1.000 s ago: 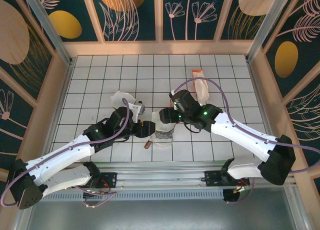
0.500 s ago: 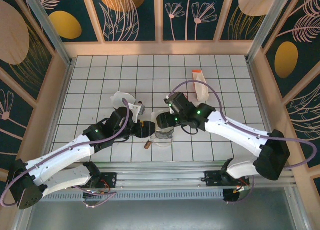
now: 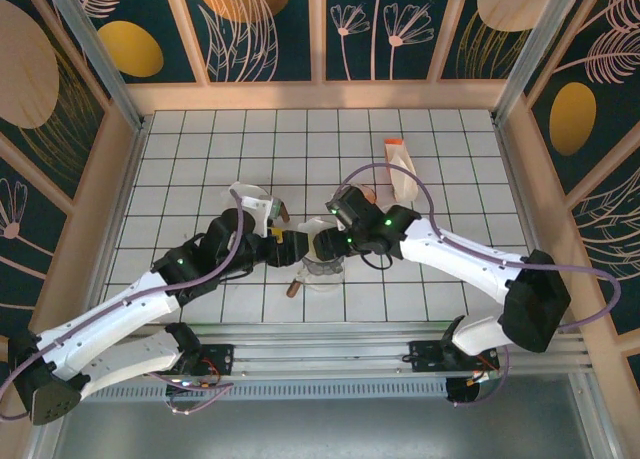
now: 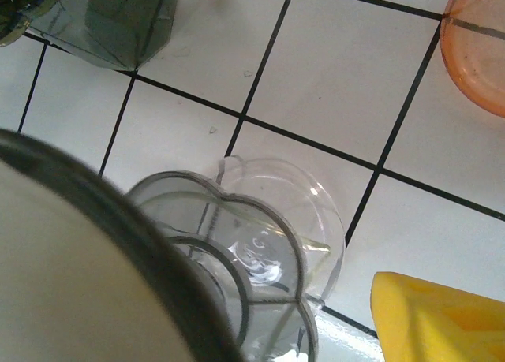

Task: Place the coffee filter in the dripper

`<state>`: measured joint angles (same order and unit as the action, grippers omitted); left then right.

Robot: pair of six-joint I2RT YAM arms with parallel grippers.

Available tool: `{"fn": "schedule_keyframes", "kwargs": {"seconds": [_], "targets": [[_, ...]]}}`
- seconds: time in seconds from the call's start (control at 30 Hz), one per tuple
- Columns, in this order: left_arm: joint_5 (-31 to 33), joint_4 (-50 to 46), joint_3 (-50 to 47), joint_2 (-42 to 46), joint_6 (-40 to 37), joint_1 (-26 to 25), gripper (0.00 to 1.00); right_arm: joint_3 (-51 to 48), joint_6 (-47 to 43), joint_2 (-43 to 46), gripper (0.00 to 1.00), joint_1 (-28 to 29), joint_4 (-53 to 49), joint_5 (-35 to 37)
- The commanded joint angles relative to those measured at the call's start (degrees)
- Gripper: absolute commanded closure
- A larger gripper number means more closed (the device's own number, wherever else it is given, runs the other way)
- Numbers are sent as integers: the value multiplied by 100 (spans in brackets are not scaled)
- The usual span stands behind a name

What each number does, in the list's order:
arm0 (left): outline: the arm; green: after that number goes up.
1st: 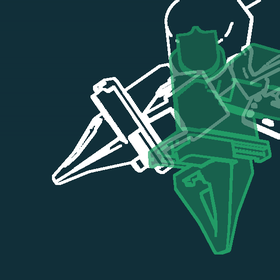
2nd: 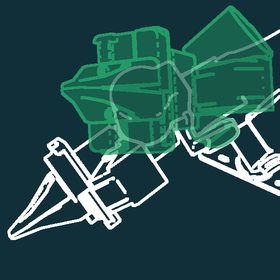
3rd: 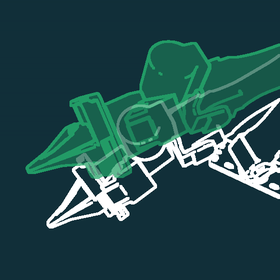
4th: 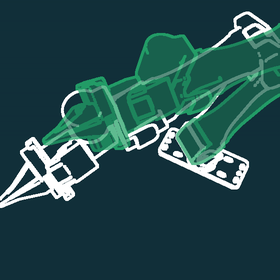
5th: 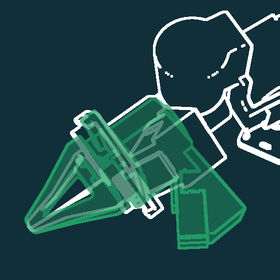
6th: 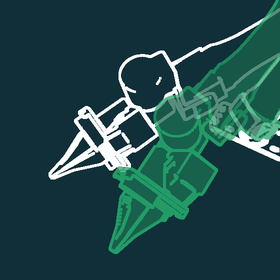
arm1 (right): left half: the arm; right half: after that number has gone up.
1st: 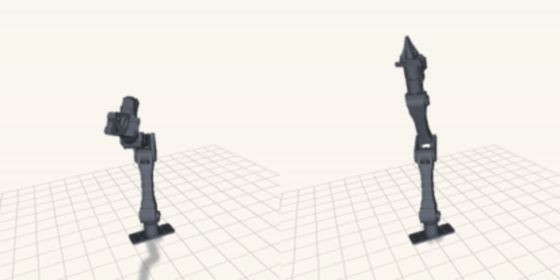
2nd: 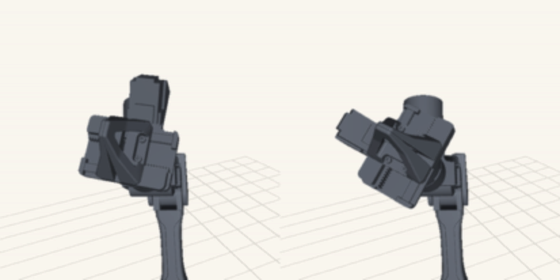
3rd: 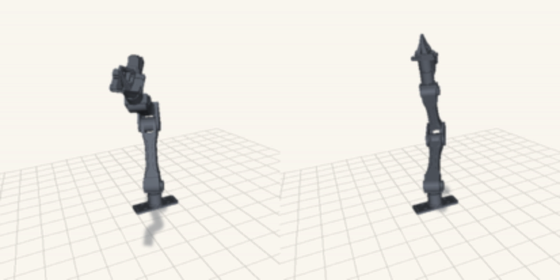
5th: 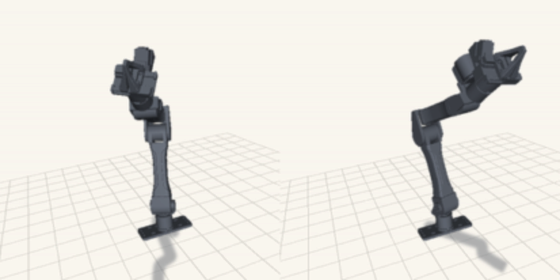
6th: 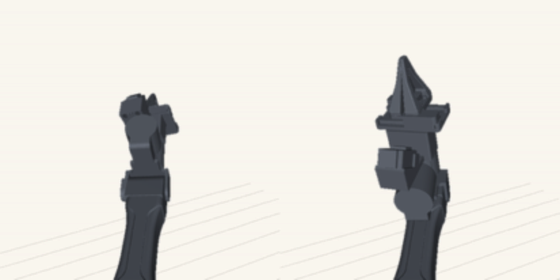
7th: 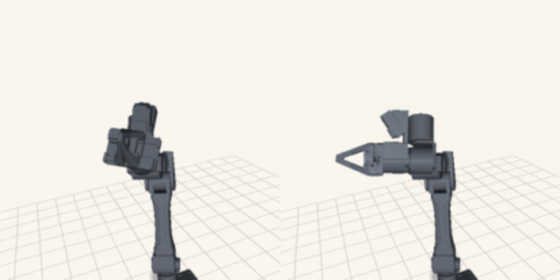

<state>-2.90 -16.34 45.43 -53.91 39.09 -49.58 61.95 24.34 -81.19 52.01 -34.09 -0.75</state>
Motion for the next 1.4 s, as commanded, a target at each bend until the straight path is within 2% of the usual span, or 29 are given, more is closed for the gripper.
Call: {"fn": "schedule_keyframes", "kwargs": {"seconds": [0.0, 0.53, 0.9, 1.37], "targets": [[58, -62, -25, -82, -103, 41, 26, 121, -116, -142, 27, 42, -145, 56], [150, -361, -147, -432, -139, 43, 51, 268, -113, -84, 27, 33, -154, 137], [152, -361, -157, -471, -121, 45, 52, 433, -97, 393, 26, 33, -109, 380], [114, -309, -166, -524, -110, 47, 52, 38, 123, 850, 29, -66, -427, 1024]]}}
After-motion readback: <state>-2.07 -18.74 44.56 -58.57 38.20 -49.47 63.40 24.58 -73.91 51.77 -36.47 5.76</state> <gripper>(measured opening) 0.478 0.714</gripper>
